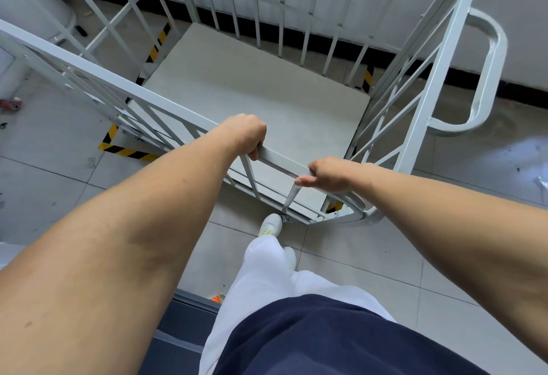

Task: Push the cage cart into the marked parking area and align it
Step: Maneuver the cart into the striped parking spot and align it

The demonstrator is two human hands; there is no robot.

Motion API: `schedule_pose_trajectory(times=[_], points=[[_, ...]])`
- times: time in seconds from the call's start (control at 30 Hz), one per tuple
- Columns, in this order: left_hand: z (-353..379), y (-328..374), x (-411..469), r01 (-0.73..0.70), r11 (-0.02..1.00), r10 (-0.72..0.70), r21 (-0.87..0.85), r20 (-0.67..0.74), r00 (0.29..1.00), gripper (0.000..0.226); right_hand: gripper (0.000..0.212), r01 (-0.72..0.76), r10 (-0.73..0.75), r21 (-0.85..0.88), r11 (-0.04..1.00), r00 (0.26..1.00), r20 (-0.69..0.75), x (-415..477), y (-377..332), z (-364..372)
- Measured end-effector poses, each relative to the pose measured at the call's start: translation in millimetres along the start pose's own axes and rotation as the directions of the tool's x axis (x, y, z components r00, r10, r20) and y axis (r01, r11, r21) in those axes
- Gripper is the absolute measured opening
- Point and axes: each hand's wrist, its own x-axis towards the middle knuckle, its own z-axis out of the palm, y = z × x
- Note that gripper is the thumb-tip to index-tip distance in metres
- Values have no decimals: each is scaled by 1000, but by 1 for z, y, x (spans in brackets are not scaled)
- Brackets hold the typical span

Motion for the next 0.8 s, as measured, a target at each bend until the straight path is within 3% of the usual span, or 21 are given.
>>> schedule_pose_trajectory(times=[0.37, 0.57, 0.8], points=[[-3, 8, -2, 9, 1000, -9, -5, 23, 1000, 20, 62, -41, 40, 73, 997, 999, 10, -8, 17, 13], [-10, 22, 1, -43, 999, 42, 15, 55, 998, 21, 72, -78, 70, 261, 962, 997, 40, -11, 32, 22], [-19, 58, 11, -169, 978, 160, 123, 83, 984, 20, 62, -137, 144, 237, 962, 989, -12, -27, 63, 20]])
